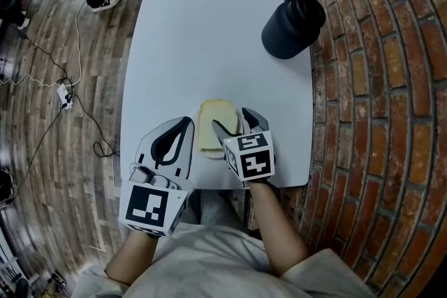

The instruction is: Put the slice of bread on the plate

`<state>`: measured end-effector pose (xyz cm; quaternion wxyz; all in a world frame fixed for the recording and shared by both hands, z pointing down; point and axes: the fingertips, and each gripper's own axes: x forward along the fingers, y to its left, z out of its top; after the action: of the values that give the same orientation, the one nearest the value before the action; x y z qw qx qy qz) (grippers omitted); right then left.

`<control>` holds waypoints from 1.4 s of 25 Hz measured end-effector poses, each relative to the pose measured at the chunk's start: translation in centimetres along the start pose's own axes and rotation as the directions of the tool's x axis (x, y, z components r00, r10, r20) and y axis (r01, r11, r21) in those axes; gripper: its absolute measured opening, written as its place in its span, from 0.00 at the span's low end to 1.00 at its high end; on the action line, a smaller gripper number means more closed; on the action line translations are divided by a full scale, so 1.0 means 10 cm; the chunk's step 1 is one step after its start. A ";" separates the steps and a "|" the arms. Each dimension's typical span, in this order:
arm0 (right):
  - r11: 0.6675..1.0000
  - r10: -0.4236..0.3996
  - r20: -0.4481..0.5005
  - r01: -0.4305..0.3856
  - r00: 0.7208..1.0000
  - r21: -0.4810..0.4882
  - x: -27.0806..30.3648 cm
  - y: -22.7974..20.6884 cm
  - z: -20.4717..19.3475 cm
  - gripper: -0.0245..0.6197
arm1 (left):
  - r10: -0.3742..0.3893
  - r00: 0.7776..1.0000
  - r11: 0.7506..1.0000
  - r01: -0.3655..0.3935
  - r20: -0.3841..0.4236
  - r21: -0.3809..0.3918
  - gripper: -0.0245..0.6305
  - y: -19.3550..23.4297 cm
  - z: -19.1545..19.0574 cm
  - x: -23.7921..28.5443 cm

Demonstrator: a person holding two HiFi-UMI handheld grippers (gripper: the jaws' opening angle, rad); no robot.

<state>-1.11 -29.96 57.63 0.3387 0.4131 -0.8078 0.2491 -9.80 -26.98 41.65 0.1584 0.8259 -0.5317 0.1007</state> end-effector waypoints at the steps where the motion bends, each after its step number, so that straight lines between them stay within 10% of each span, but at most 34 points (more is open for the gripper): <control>1: 1.000 -0.004 0.008 0.004 1.000 -0.003 -0.02 0.00 0.03 0.56 | 0.001 1.000 1.000 -0.001 0.002 0.001 0.06 0.00 0.01 0.00; 7: 1.000 -0.012 0.068 0.010 0.998 0.024 -0.20 0.01 0.20 0.55 | 0.004 1.000 1.000 -0.004 0.013 0.018 0.06 -0.05 0.14 -0.04; 21: 0.999 -0.032 0.284 0.029 0.958 0.016 -0.93 0.17 0.60 0.11 | -0.070 0.994 0.995 0.063 0.087 0.076 0.05 -0.39 0.37 -0.24; 35: 0.994 -0.065 0.478 0.099 0.876 -0.048 -1.84 0.40 1.01 0.05 | -0.114 0.982 0.989 0.098 0.154 0.109 0.06 -0.66 0.72 -0.55</control>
<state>-0.02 -25.55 36.79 0.1548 0.4831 -0.8563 0.0967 -6.06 -22.44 32.12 0.0783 0.8653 -0.4923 0.0525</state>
